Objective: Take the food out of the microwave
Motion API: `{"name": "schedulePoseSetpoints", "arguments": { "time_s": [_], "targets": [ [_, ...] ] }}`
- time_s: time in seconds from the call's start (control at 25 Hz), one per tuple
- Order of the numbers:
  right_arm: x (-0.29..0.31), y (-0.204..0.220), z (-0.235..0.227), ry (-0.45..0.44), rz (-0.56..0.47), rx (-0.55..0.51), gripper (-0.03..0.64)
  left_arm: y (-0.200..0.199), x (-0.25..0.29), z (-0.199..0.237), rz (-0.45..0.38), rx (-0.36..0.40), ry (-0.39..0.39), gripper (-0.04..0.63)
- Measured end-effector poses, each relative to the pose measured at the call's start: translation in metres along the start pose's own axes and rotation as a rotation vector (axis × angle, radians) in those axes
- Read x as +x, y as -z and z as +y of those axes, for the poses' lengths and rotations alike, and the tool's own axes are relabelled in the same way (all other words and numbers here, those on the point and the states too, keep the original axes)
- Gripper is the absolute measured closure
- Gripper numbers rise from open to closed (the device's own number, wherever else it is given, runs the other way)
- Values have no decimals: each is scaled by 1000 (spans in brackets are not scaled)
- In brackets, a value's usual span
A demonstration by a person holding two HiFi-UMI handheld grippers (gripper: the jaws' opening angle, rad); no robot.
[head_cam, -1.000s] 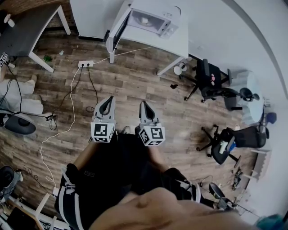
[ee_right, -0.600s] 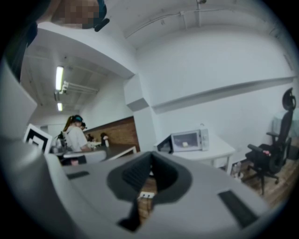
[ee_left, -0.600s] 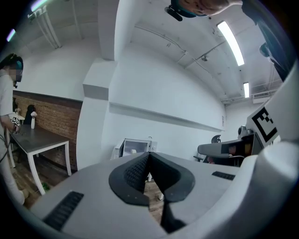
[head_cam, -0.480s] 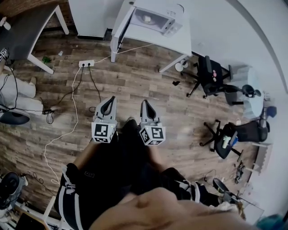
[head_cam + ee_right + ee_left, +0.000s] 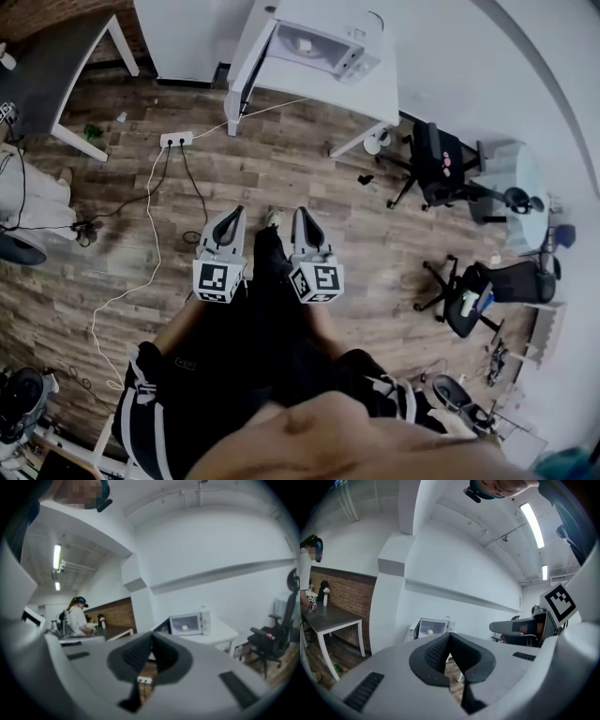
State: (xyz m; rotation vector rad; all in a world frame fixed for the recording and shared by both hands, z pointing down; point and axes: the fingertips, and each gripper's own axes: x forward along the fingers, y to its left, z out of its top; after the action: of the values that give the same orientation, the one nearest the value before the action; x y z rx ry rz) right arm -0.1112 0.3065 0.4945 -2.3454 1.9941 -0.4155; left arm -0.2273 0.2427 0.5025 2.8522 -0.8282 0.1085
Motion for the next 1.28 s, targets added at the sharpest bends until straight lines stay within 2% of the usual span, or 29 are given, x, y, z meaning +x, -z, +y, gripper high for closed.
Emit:
{"name": "schedulePoseSetpoints", "arguments": {
  "time_s": [0.28, 0.6, 0.88, 1.0, 1.28],
  "targets": [
    [59, -18, -53, -10, -6, 7, 586, -12, 77, 11, -2, 17, -19, 564],
    [126, -38, -128, -44, 4, 30, 586, -35, 177, 1, -11, 54, -21, 564],
    [178, -51, -185, -104, 34, -13, 586, -45, 260, -4, -17, 6, -65, 565],
    [195, -50, -205, -129, 58, -21, 586, -45, 285, -13, -8, -13, -71, 565],
    [232, -42, -223, -154, 91, 1, 586, -49, 317, -13, 4, -3, -80, 565]
  ]
}}
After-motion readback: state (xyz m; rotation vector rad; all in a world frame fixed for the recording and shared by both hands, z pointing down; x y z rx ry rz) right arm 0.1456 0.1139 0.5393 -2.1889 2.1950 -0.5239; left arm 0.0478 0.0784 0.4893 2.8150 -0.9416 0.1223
